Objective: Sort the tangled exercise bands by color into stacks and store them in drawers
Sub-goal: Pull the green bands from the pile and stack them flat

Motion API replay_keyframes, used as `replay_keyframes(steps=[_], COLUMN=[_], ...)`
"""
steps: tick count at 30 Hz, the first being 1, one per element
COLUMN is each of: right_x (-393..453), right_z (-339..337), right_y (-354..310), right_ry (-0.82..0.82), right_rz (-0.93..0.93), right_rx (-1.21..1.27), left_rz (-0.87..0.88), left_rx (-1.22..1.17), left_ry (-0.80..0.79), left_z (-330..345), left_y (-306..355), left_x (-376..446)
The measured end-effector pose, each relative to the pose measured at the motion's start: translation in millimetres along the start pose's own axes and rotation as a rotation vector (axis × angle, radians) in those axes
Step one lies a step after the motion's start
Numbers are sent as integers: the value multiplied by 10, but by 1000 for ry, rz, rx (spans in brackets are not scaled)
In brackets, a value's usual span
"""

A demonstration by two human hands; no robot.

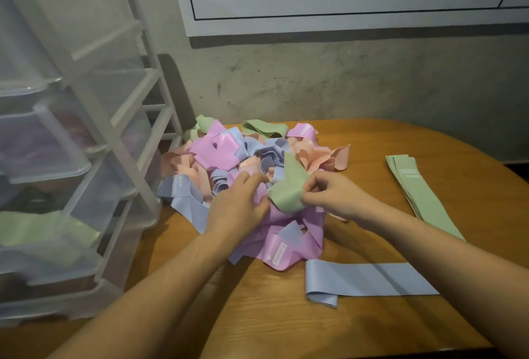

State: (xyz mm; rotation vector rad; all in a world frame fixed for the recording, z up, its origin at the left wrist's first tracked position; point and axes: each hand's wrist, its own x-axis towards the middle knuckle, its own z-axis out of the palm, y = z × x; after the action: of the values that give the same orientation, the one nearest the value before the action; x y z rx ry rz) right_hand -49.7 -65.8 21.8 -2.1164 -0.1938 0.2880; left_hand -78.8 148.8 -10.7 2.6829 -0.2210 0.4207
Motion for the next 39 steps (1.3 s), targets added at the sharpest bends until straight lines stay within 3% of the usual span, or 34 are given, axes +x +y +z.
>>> replay_keyframes(steps=[3,5,13,19,27,31,39], right_x=[-71,-112,-294,-361,-458,-477,-433], right_z=[8,13,3,19,-10,-69,-268], right_y=[-50,-88,-198,-182,-243,-261,-285], right_ry=[91,127,187,177,84,154,288], right_rz=[-49,-84,-181,-243,-285,-286,-106], right_rx=[144,201,186,93,50,174,413], left_rz=[131,132,-224,-328,-242,-263,-255], left_rx=[-164,-353,-913,-1133,-1098,-1051,-1087], left_ry=[116,96,-22,-176,-118,-84,-255], left_z=[3,19,-94,-224,-282,-341,-415], left_y=[66,140,397,580,736,809,871], left_x=[-36,-54,-38,-11,44,59,82])
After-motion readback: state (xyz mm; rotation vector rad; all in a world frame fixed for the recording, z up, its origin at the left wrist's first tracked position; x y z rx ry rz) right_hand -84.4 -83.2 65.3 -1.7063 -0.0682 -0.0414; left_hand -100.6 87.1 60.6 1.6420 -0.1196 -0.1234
